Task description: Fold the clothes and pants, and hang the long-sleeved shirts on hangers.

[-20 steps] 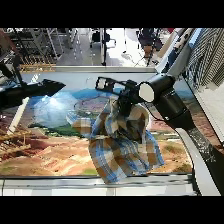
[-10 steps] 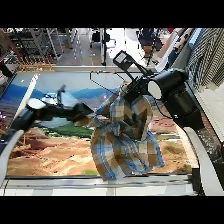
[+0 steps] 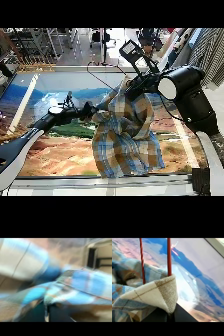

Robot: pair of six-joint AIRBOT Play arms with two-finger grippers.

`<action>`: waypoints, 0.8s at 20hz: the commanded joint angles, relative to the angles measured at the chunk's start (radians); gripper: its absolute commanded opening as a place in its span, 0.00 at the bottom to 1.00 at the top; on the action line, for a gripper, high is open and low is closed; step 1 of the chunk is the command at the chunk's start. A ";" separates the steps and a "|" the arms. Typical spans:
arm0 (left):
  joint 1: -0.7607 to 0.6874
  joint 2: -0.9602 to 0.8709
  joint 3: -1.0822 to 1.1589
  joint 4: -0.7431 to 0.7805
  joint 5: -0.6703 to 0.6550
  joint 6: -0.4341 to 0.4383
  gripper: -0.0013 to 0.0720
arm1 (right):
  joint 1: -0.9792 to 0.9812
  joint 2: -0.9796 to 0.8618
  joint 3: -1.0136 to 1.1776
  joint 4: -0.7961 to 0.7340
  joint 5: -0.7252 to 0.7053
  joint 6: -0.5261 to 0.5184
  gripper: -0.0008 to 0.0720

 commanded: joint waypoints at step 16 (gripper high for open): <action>0.278 -0.037 0.239 -0.223 -0.146 0.189 0.04 | 0.000 0.006 0.000 0.034 0.207 -0.081 0.05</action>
